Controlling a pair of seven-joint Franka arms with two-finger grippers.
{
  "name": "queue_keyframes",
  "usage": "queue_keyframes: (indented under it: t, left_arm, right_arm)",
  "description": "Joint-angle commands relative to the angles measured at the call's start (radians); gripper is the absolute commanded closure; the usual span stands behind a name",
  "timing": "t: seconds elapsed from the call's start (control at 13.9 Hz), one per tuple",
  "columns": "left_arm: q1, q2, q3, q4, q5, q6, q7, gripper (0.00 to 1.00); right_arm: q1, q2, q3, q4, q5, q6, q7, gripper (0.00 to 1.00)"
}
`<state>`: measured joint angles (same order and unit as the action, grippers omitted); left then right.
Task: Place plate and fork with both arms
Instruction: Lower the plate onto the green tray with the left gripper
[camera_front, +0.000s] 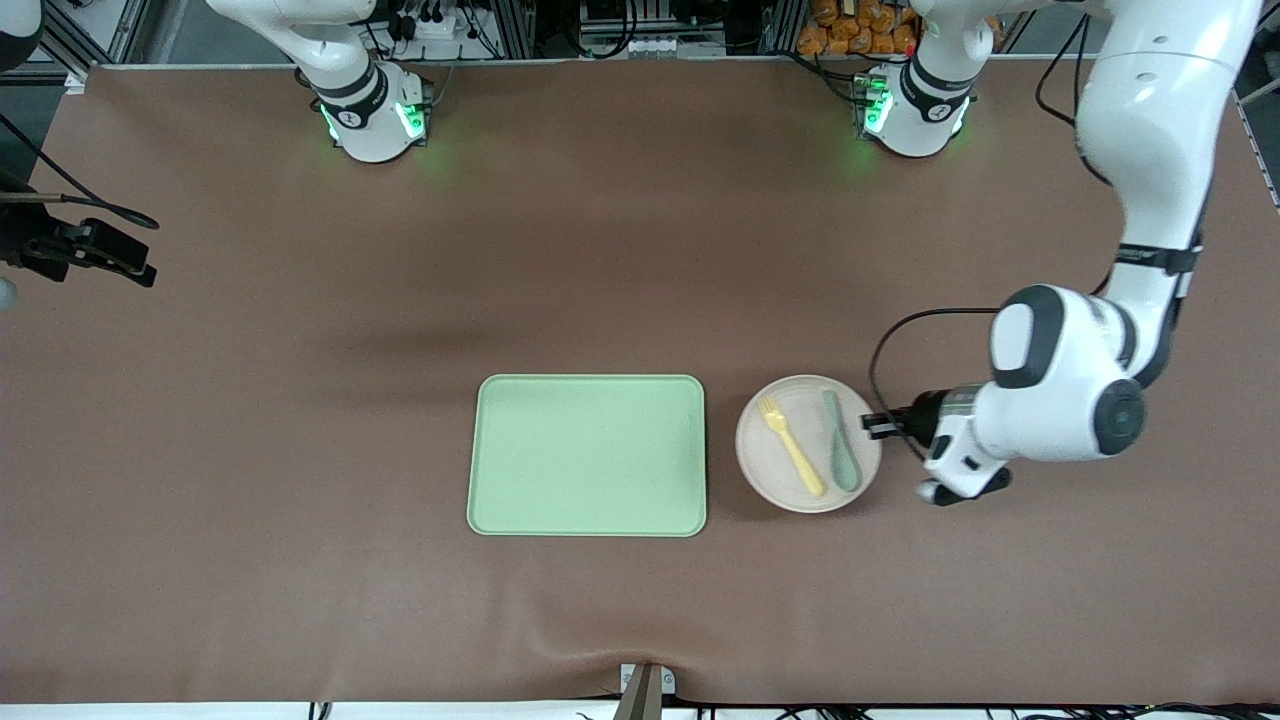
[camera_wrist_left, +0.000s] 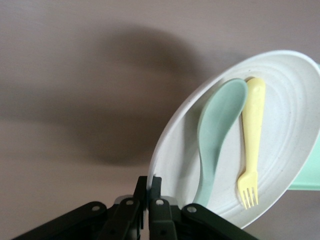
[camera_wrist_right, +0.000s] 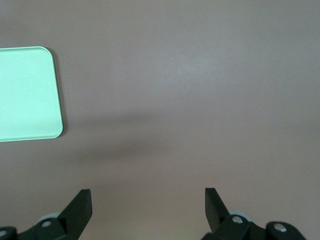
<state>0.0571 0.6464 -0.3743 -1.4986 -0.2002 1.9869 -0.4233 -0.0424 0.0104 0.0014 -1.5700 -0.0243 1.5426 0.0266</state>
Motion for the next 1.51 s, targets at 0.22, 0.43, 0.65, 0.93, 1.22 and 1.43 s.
queue_keyframes:
  t: [0.22, 0.43, 0.65, 0.93, 1.22, 1.43]
  left_arm:
    - [-0.158, 0.081, 0.008, 0.078, -0.082, 0.159, -0.172, 1.0]
    - [-0.232, 0.116, 0.008, 0.08, -0.097, 0.274, -0.221, 1.0]
    - [-0.287, 0.174, 0.008, 0.118, -0.102, 0.348, -0.219, 1.0]
    - [-0.347, 0.223, 0.017, 0.144, -0.102, 0.398, -0.288, 1.0]
    - [-0.375, 0.249, 0.018, 0.143, -0.102, 0.398, -0.291, 1.0]
    - [-0.399, 0.271, 0.02, 0.144, -0.102, 0.42, -0.325, 1.0]
  right_arm:
    - [-0.022, 0.003, 0.015, 0.004, 0.0, -0.018, -0.013, 0.0]
    - [-0.025, 0.009, 0.015, 0.004, 0.0, -0.018, -0.016, 0.0]
    - [-0.025, 0.022, 0.015, 0.005, 0.0, -0.012, -0.085, 0.0]
    - [-0.025, 0.046, 0.015, 0.017, 0.0, -0.004, -0.088, 0.0]
    - [-0.017, 0.071, 0.018, 0.018, 0.007, -0.006, -0.082, 0.0]
    - [-0.028, 0.117, 0.015, 0.019, 0.129, -0.001, -0.085, 0.0]
